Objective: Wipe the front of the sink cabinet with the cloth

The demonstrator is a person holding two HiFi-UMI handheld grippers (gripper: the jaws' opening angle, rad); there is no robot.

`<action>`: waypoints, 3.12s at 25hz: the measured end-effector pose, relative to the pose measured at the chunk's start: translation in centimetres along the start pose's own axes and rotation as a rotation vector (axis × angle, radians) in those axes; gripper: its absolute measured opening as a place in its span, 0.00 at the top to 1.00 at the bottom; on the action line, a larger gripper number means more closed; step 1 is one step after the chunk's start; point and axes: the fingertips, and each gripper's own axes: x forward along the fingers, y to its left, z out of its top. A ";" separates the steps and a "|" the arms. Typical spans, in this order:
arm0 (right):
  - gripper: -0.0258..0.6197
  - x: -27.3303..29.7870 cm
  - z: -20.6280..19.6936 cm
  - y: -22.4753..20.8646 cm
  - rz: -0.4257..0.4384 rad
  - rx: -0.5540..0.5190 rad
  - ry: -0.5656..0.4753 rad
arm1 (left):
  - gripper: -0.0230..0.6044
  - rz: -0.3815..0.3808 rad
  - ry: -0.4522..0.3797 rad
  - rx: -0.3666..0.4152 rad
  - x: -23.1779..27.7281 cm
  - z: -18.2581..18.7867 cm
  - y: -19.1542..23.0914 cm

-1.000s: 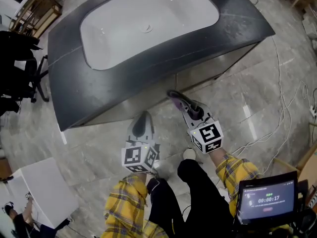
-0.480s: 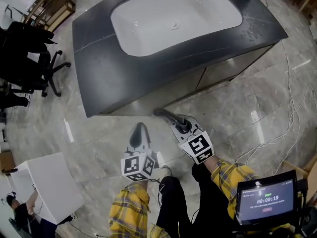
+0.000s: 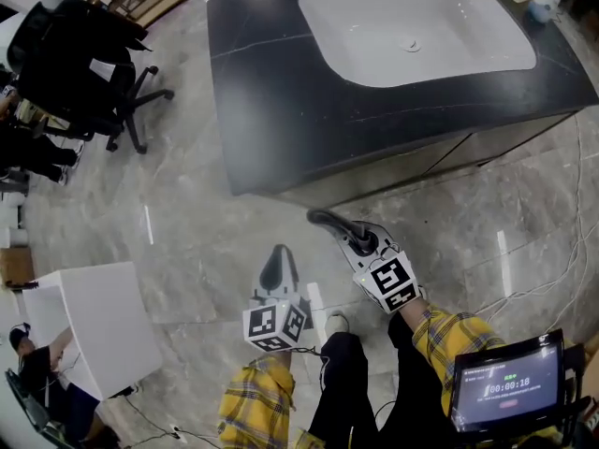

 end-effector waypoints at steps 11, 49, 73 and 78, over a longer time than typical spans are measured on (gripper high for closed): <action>0.89 5.3 -1.8 1.6 0.032 -0.068 0.014 | 0.95 0.013 0.008 -0.030 1.4 -3.4 3.9; 0.89 -6.7 -3.0 -19.6 -0.224 0.026 -0.005 | 0.95 -0.184 0.006 0.026 11.3 -1.7 -16.4; 0.89 -15.0 -4.5 -27.4 -0.355 0.129 0.005 | 0.95 -0.303 0.065 0.032 13.2 -1.5 -26.7; 0.89 -18.0 -2.7 -25.1 -0.353 0.160 -0.012 | 0.95 -0.340 0.058 0.023 10.9 0.7 -29.1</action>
